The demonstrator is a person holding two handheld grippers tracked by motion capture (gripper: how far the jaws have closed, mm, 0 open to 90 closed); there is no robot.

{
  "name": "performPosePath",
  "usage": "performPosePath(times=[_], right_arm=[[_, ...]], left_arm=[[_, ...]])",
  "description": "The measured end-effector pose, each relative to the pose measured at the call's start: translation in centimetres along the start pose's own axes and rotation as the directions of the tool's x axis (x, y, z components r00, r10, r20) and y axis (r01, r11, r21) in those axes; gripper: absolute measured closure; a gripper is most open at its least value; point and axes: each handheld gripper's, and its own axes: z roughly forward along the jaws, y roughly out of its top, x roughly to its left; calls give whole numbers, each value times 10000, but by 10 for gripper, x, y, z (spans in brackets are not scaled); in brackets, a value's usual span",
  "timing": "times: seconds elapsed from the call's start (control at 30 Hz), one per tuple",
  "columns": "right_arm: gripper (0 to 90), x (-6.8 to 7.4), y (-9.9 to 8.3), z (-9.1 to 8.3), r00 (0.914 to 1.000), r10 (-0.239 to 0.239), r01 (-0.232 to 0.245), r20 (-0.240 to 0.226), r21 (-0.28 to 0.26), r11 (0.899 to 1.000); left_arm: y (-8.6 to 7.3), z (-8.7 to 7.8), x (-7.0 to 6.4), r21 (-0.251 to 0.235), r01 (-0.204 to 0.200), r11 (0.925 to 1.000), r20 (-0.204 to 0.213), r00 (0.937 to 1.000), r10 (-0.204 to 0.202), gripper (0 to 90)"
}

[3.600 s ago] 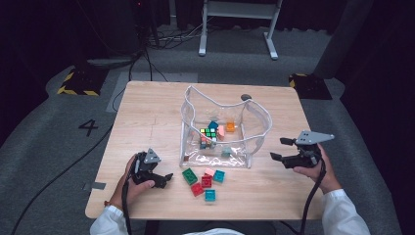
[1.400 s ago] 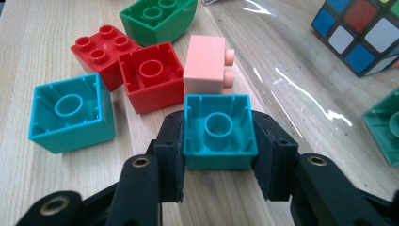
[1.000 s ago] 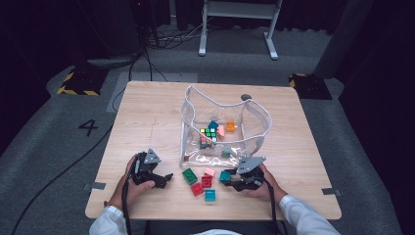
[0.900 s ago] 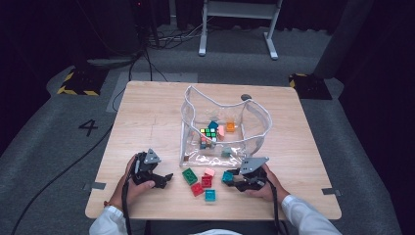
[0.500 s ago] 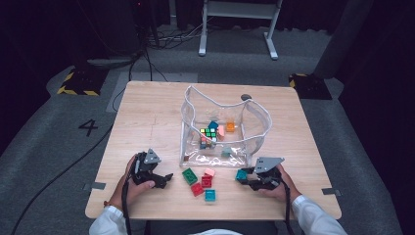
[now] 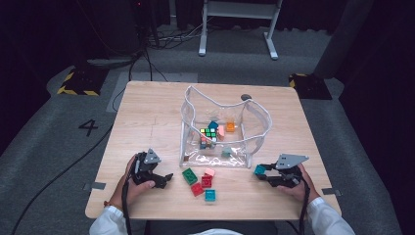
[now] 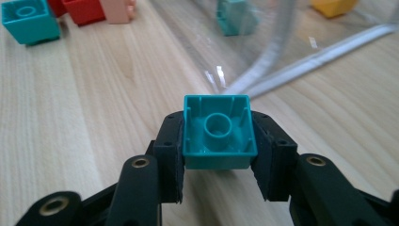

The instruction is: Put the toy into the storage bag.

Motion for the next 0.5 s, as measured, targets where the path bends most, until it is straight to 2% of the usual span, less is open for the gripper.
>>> performPosePath(times=[0.03, 0.3, 0.5], right_arm=[[591, -3, -1, -3, 9999, -68, 68, 113, -26, 10000], [591, -23, 1, -19, 9973, 567, -549, 461, -387, 9977], [591, -42, 13, -35, 9938, 723, -650, 847, -866, 9941]], left_arm=[[0, 0, 0, 3, -5, 10000, 6, 10000, 5, 51], [1, 0, 1, 11, -115, 9999, 11, 9999, 115, 47], [1, 0, 1, 7, -110, 9999, 11, 9999, 110, 47]])
